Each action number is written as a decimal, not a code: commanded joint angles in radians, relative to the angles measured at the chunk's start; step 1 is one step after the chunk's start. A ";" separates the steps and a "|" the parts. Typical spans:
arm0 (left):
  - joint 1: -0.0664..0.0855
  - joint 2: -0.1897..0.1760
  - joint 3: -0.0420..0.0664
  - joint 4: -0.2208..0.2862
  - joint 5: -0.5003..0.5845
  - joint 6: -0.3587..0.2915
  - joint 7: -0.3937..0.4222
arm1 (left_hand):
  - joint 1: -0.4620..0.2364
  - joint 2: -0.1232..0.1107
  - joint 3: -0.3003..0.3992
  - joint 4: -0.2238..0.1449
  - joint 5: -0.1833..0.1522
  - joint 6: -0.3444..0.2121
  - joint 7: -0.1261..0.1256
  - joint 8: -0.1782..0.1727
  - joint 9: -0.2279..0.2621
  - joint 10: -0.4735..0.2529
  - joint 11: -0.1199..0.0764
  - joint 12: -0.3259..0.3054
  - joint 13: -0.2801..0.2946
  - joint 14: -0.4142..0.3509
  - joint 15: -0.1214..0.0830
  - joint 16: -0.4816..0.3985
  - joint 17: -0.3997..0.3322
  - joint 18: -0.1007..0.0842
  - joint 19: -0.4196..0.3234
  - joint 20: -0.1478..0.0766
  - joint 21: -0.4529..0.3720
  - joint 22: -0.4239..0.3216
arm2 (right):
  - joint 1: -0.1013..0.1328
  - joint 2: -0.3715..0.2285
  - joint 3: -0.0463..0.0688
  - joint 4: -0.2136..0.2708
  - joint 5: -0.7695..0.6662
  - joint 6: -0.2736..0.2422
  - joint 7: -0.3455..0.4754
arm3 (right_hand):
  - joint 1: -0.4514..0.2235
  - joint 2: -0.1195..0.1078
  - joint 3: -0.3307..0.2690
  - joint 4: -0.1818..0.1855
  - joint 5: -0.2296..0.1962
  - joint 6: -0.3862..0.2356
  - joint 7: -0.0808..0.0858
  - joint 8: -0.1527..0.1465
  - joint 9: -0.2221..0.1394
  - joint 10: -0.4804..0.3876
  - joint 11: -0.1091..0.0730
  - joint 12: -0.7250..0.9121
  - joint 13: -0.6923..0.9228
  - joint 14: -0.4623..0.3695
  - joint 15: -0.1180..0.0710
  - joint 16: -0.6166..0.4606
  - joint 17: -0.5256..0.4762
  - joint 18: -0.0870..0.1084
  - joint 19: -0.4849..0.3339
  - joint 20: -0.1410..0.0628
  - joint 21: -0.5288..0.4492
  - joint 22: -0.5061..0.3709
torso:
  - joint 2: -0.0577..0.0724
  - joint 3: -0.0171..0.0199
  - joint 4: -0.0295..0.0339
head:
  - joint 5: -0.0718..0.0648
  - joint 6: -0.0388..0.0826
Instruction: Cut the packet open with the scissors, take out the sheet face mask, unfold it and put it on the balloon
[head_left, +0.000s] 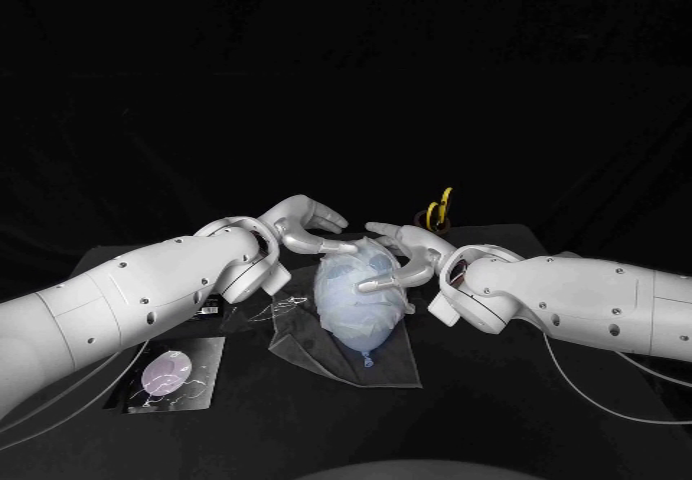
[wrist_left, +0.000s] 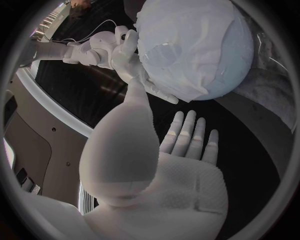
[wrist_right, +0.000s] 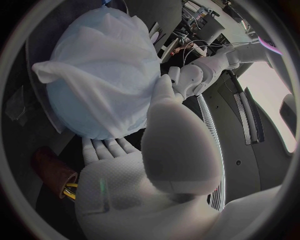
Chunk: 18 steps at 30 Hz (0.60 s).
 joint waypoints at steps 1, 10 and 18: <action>0.001 0.006 0.002 -0.003 -0.060 0.054 -0.017 | 0.004 -0.004 -0.007 0.001 0.006 -0.002 0.046 -0.003 0.000 -0.002 0.003 -0.004 0.001 -0.004 0.001 -0.005 -0.001 -0.011 -0.006 -0.001 -0.004 -0.003 | -0.001 0.000 -0.001 0.001 -0.027 0.022 -0.014 | 0.001 -0.004 -0.004 0.000 -0.003 0.005 0.173 0.003 0.000 -0.006 0.002 0.001 -0.001 -0.004 0.001 0.000 -0.001 0.014 0.008 0.000 0.004 0.000 | 0.000 -0.0005 0.0009 | -0.002 -0.001; 0.001 0.028 0.002 -0.023 -0.076 0.032 -0.040 | 0.067 0.051 0.064 -0.001 0.002 0.066 0.064 0.022 0.018 0.040 0.022 -0.002 0.003 0.098 0.011 0.017 0.013 -0.008 -0.003 -0.002 -0.008 -0.008 | -0.001 0.000 -0.001 0.004 -0.034 0.020 -0.022 | 0.002 -0.005 -0.005 0.000 -0.003 0.006 0.173 0.004 0.001 -0.006 0.002 0.002 -0.002 -0.004 0.001 0.000 -0.001 0.014 0.008 0.000 0.004 0.000 | 0.001 -0.0010 0.0011 | -0.001 -0.005; 0.001 0.048 0.001 -0.059 -0.070 -0.003 -0.064 | 0.128 0.168 0.215 -0.012 -0.001 0.139 0.050 0.063 0.022 0.128 0.000 0.015 0.005 0.250 -0.013 0.055 0.036 -0.002 0.063 -0.005 0.010 0.005 | -0.001 -0.002 -0.001 0.011 -0.041 0.021 -0.029 | 0.003 -0.003 -0.003 0.000 -0.003 0.007 0.173 0.004 0.002 -0.006 0.002 0.002 -0.002 -0.003 0.001 0.000 -0.001 0.014 0.008 0.000 0.004 0.000 | 0.001 -0.0002 0.0007 | -0.001 -0.008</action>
